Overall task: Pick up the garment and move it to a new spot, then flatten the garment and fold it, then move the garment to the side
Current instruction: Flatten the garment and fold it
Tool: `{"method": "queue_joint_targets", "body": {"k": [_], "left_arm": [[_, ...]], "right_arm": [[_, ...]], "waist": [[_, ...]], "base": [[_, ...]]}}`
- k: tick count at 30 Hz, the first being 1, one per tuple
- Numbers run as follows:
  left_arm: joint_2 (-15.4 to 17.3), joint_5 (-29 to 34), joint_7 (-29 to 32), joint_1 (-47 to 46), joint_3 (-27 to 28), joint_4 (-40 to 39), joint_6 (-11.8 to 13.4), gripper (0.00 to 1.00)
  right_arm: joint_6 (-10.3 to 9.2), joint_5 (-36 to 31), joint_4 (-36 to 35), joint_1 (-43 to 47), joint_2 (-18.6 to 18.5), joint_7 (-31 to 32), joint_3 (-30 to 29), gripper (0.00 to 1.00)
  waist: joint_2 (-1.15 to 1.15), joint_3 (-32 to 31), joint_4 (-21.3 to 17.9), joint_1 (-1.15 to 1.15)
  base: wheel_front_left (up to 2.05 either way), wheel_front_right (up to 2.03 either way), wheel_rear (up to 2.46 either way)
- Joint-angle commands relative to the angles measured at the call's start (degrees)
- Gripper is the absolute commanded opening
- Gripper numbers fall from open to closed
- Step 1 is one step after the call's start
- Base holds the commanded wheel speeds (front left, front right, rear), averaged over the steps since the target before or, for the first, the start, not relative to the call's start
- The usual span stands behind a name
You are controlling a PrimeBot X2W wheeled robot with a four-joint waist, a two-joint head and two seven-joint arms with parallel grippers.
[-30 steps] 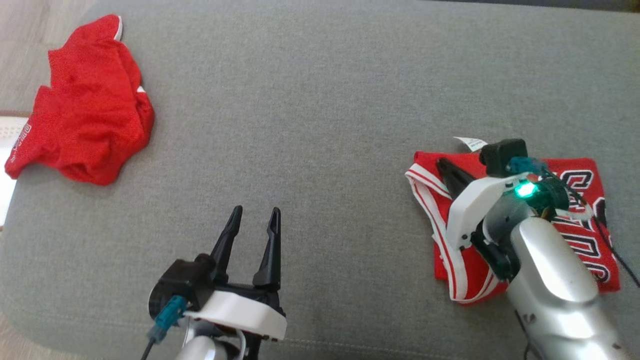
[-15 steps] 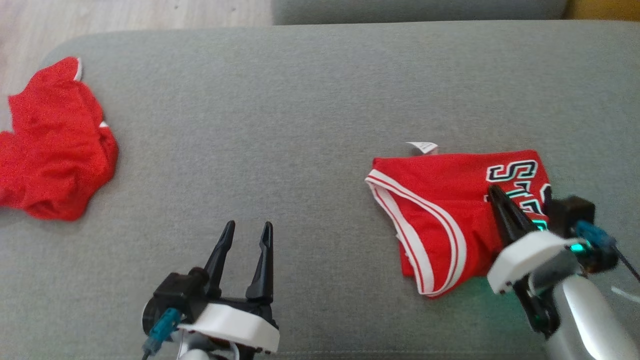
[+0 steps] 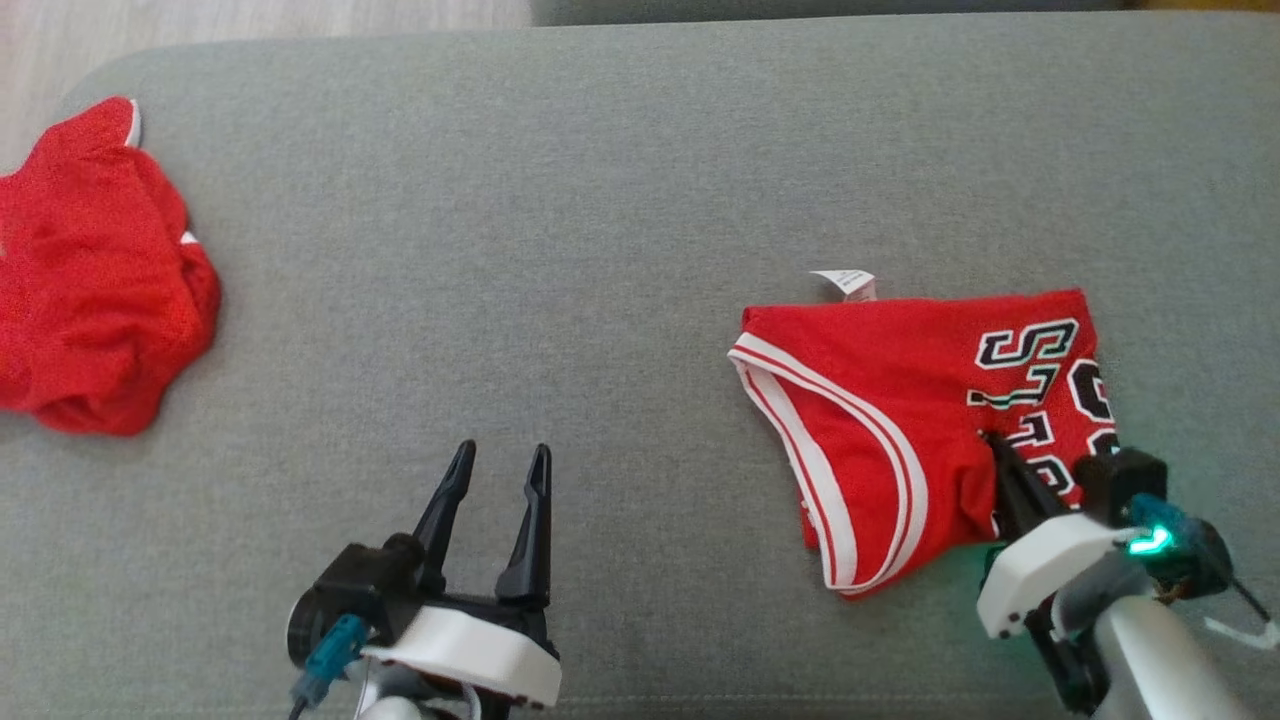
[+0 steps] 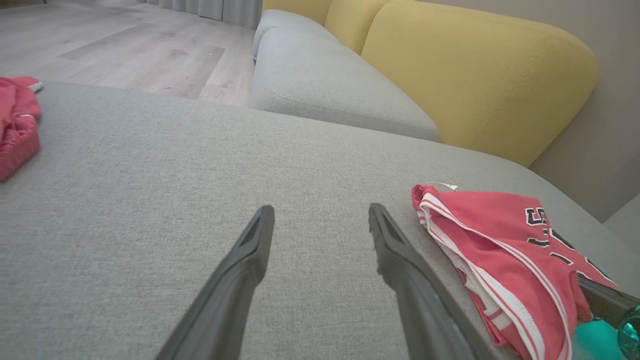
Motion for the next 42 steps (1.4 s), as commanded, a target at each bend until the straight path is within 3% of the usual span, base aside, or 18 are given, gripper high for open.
{"method": "queue_joint_targets", "body": {"k": [1, 8, 17, 25, 31, 33, 34, 35, 42], "left_arm": [[-0.29, 0.41, -0.70, -1.48, 1.66, -1.71, 0.16, 1.00], [-0.29, 0.14, -0.70, -1.05, 1.99, -1.90, 0.48, 1.00], [-0.29, 0.04, -0.70, -0.16, 2.13, -2.25, 0.65, 1.00], [-0.29, 0.13, -0.70, 0.13, 2.49, -2.36, 0.64, 1.00], [-0.29, 0.56, -0.70, 0.96, 3.83, -1.75, -0.03, 1.00], [-0.29, 1.11, -0.70, 1.57, 4.45, -1.36, -0.61, 1.00], [-0.29, 1.11, -0.70, 1.57, 4.45, -1.36, -0.61, 1.00], [-0.29, 1.36, -0.70, 1.89, 4.89, -1.23, -0.86, 1.00], [-0.29, 2.72, -0.70, 4.90, 8.15, -0.74, -2.84, 1.00]], "right_arm": [[-0.04, 0.16, -0.36, -0.75, 0.77, -0.44, 2.76, 0.00], [-0.04, 0.39, 0.27, 2.68, 2.27, -3.97, 5.85, 0.00], [-0.04, -3.46, -6.19, 6.49, 3.87, -5.90, 4.86, 0.00], [-0.04, -4.65, -10.76, 7.03, 3.74, -5.54, -2.17, 0.00], [-0.04, -5.97, -14.02, 7.48, 3.37, -7.18, -11.12, 0.00], [-0.04, -7.17, -15.01, 8.13, 3.39, -8.64, -14.59, 0.45], [-0.04, -7.17, -15.01, 8.13, 3.39, -8.64, -14.59, 0.45], [-0.04, -7.90, -15.38, 8.55, 3.42, -9.35, -16.29, 1.00], [-0.04, -9.20, -14.44, 12.56, 4.30, -11.36, -21.41, 1.00]], "waist": [[0.00, 0.07, 0.41, 0.00], [0.00, -0.60, 1.56, 0.00], [0.00, -1.29, -0.09, 0.00], [0.00, -1.78, -2.20, 0.00], [0.00, -3.99, -3.07, 0.00], [0.00, -5.03, -3.11, 0.00], [0.00, -5.03, -3.11, 0.00], [0.00, -5.55, -3.09, 0.00], [0.00, -9.58, -2.73, 0.00]], "base": [[0.00, 0.00, 0.00], [0.00, 0.00, 0.00], [0.00, 0.00, 0.00], [0.00, 0.00, 0.00], [0.00, 0.00, 0.00], [0.00, 0.00, 0.00], [0.00, 0.00, 0.00], [0.00, 0.00, 0.00], [0.00, 0.00, 0.00]]}}
